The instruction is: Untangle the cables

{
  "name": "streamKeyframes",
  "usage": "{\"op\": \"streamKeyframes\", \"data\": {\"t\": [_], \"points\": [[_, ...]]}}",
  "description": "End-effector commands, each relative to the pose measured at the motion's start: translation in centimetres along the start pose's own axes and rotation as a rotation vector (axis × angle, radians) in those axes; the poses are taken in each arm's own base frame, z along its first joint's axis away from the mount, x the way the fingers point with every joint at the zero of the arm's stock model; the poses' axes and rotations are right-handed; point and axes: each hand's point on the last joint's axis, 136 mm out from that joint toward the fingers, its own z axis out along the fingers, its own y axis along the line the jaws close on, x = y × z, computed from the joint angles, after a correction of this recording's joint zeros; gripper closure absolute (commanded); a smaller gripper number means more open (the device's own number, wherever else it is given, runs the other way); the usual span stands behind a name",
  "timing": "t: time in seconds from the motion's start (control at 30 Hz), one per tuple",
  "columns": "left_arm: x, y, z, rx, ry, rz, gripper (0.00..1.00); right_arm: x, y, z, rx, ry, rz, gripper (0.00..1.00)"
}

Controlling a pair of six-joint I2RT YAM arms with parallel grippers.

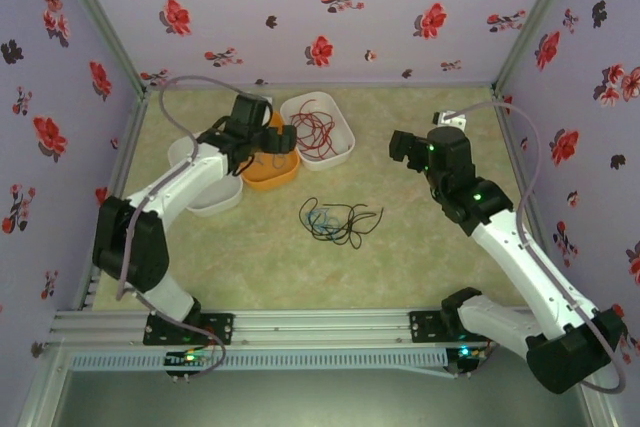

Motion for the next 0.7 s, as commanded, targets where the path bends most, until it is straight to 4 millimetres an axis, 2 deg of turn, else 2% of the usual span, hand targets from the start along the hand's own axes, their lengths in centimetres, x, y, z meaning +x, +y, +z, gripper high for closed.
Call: {"op": "streamKeyframes", "data": {"t": [0.0,0.2,0.33,0.53,0.67], "points": [[1.0,-2.1,-1.1,0.059,-0.020,0.001,0.00,0.4,-0.8,0.6,0.040,0.008,0.017,0.01],[3.8,-5.0,-2.0,0.191,-0.022,-0.021,0.00,1.4,-0.9,1.2,0.051,0.040,0.007,0.01],[5.5,-6.1,-2.3,0.248,-0.013,-0.036,0.00,1.9,-0.8,1.7,0.050,0.059,0.005,0.01],[8.6,-7.3,-1.3,0.277,0.064,-0.038,0.00,2.9,-0.4,2.3,0.032,0.104,-0.001,0.01],[10.5,-7.9,-0.3,0.292,0.110,-0.033,0.11,3.2,-0.4,2.5,0.035,0.120,0.002,0.01]]}}
